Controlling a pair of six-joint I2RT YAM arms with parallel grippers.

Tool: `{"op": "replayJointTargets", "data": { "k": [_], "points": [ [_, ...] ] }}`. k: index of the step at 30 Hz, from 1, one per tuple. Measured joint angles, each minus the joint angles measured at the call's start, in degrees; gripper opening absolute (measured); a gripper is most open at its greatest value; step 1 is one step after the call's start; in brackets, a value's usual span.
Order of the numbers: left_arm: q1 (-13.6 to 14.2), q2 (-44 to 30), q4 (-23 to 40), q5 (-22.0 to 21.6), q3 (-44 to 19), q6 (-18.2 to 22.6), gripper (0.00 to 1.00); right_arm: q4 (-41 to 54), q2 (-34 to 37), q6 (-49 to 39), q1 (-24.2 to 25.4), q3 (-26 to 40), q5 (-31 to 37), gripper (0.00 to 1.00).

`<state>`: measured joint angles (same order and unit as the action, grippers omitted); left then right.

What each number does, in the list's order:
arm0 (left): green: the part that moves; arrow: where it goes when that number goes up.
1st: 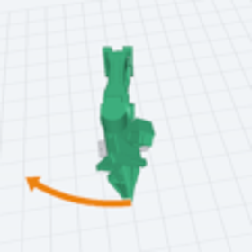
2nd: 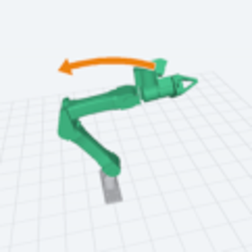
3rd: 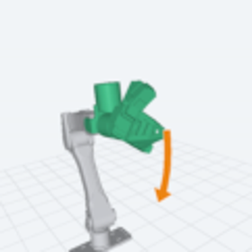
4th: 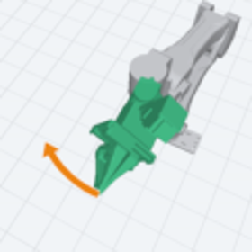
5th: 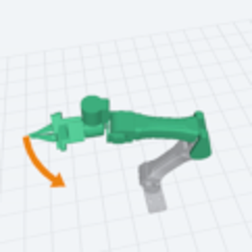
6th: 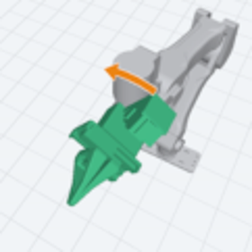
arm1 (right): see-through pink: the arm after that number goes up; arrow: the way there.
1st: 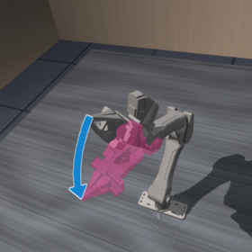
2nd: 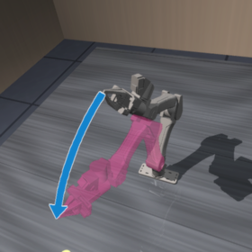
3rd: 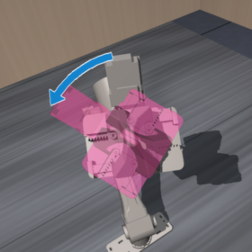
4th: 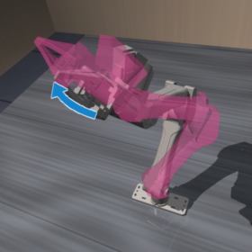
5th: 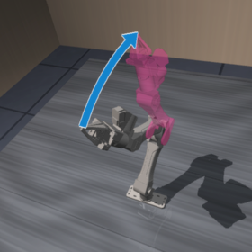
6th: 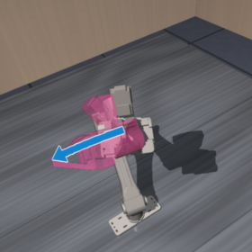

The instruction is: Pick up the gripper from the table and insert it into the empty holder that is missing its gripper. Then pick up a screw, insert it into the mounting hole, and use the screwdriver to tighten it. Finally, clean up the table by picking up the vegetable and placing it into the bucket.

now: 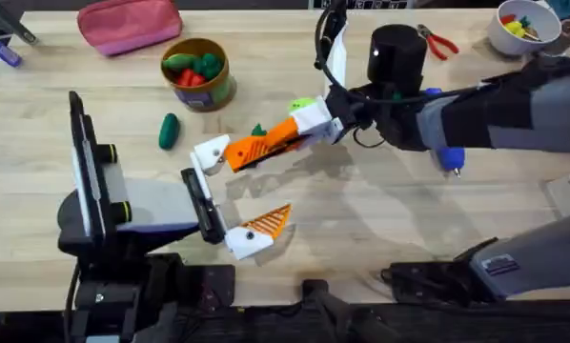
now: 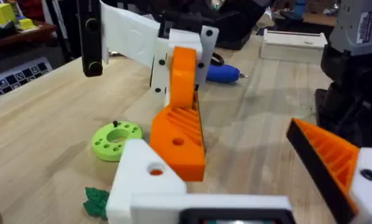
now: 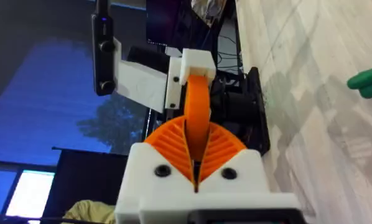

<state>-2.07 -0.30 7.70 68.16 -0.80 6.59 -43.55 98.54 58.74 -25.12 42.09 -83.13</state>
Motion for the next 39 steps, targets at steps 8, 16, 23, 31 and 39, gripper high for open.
{"op": "replayJointTargets", "data": {
  "k": [8, 16, 23, 31, 39],
  "points": [
    [0.0, 0.0, 0.0, 0.0, 0.0, -0.2, 0.985, -0.1, 0.0, 0.0, -0.2, 0.0, 1.0, 0.006],
    [0.0, 0.0, 0.0, 0.0, 0.0, -0.6, 0.985, -0.2, 0.0, 0.0, -1.8, 0.2, 2.9, 0.006],
    [0.0, 0.0, 0.0, 0.0, 0.0, -0.7, 0.985, -0.4, 0.0, 0.8, -2.4, 0.2, 4.2, 0.006],
    [0.0, 0.0, 0.0, 0.0, 0.0, -1.0, 0.985, -0.7, 0.0, 2.5, -2.6, 0.2, 5.4, 0.006],
    [0.0, 0.0, 0.0, -0.3, 0.0, -1.1, 0.985, -3.0, 0.0, 6.5, -3.5, 0.2, 8.1, 0.006]
  ]
}}
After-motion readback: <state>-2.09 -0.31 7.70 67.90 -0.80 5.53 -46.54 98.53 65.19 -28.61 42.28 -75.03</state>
